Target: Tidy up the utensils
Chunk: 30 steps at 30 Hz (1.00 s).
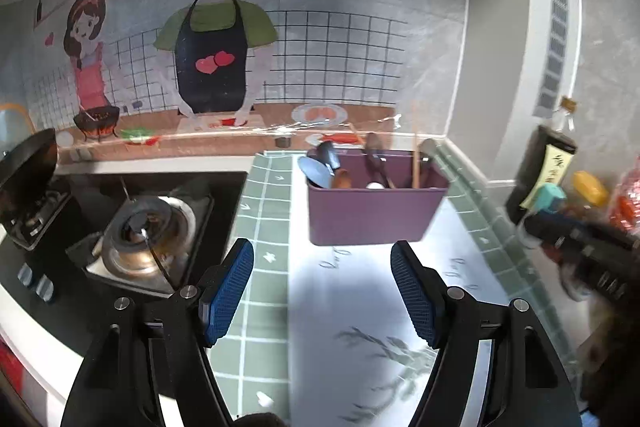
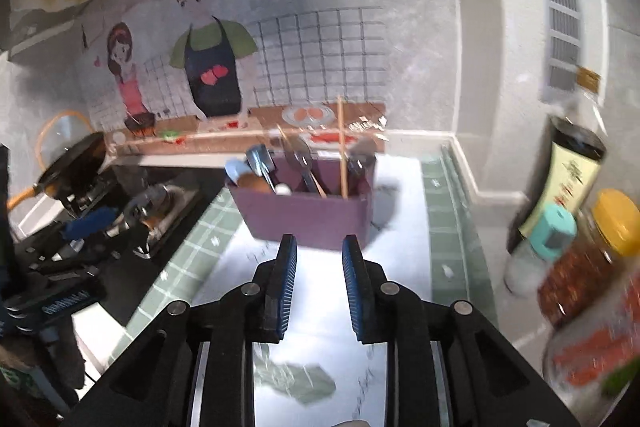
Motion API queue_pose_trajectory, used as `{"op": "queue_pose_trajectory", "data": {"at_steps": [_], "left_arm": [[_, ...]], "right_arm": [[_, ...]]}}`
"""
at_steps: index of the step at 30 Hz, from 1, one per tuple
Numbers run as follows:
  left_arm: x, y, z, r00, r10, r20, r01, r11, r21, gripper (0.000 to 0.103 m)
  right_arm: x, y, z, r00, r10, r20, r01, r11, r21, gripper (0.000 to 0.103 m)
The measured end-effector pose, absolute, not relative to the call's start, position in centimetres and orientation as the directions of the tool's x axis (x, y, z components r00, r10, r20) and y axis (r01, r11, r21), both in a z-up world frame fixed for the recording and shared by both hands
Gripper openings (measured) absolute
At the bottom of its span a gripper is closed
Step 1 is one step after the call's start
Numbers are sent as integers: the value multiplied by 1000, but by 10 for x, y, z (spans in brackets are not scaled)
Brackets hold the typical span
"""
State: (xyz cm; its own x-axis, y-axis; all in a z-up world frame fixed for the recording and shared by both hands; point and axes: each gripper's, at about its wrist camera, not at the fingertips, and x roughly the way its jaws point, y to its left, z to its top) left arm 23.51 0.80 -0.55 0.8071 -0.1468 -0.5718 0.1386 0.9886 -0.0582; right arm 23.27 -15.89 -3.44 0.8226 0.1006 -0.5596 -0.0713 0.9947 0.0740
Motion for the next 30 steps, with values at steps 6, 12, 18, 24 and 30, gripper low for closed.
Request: {"op": "queue_pose_trajectory", "data": {"at_steps": [6, 12, 18, 24, 30], "left_arm": [[216, -1, 7, 820, -119, -559, 128, 992, -23, 71], [210, -5, 7, 810, -136, -570, 146, 989, -28, 71], [209, -4, 6, 805, -136, -578, 143, 989, -33, 70], [209, -4, 4, 800, -137, -584, 141, 989, -38, 70], [209, -7, 2, 792, -132, -596, 140, 990, -33, 68]], "right_arm": [[208, -150, -34, 853, 55, -518, -37, 998, 46, 22], [201, -143, -25, 872, 43, -488, -38, 999, 21, 22], [198, -146, -26, 871, 44, -490, -33, 999, 30, 22], [197, -145, -27, 868, 48, -494, -39, 999, 30, 22], [196, -145, -28, 867, 48, -496, -37, 999, 33, 22]]}}
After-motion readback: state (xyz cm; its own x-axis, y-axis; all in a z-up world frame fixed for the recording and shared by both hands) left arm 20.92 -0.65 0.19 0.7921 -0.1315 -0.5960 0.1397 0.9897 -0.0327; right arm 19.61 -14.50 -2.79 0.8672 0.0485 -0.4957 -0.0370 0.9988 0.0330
